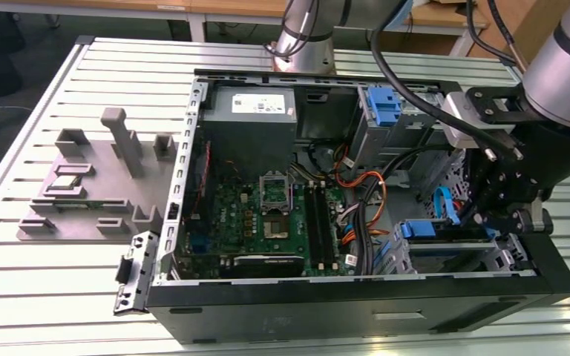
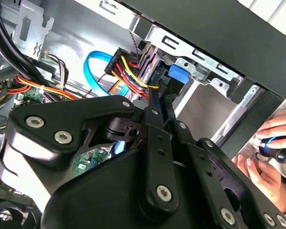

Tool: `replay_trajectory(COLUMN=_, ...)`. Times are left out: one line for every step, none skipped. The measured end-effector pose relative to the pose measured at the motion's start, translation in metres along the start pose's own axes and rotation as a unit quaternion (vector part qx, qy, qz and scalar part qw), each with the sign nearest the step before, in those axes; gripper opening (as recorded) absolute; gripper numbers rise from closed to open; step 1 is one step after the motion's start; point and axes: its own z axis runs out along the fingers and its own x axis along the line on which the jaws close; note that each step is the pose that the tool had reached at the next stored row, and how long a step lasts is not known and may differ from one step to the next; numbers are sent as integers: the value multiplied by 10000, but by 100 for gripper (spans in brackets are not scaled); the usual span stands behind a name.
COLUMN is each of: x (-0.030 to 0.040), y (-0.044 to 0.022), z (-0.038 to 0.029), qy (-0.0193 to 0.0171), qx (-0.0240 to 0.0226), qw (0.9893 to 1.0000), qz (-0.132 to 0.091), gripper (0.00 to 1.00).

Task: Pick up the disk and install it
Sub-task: 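Insert the second disk wire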

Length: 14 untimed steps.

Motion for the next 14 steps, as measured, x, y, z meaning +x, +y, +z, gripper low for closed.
replay_trajectory(x=-1, y=0, z=-1, qy=0, qx=0, qw=10000, qz=0, gripper=16)
replay_trajectory(x=-2, y=2, z=-1, qy=1, qx=0, qw=10000, qz=0, gripper=16)
replay_trajectory(x=-2, y=9, z=-1, qy=0, qx=0, qw=10000, qz=0, gripper=16)
replay_trajectory(x=-2, y=9, z=-1, qy=0, qx=0, qw=10000, qz=0, gripper=16)
replay_trajectory(x=-2, y=9, z=0, qy=0, qx=0, qw=10000, qz=0, gripper=16)
replay_trajectory(x=-3, y=9, z=3, qy=0, qx=0, qw=10000, qz=0, gripper=16)
replay_trajectory(x=-2, y=9, z=5, qy=1, qx=0, qw=10000, qz=0, gripper=16)
replay_trajectory(x=-2, y=10, z=8, qy=1, qx=0, qw=10000, qz=0, gripper=16)
replay_trajectory(x=-2, y=10, z=11, qy=0, qx=0, qw=10000, qz=0, gripper=16)
replay_trajectory(x=-2, y=10, z=13, qy=0, qx=0, qw=10000, qz=0, gripper=16)
replay_trajectory(x=-2, y=10, z=14, qy=0, qx=0, qw=10000, qz=0, gripper=16)
replay_trajectory(x=-2, y=10, z=14, qy=0, qx=0, qw=10000, qz=0, gripper=16)
replay_trajectory(x=-2, y=10, z=14, qy=1, qx=0, qw=10000, qz=0, gripper=16)
replay_trajectory(x=-2, y=10, z=14, qy=1, qx=0, qw=10000, qz=0, gripper=16)
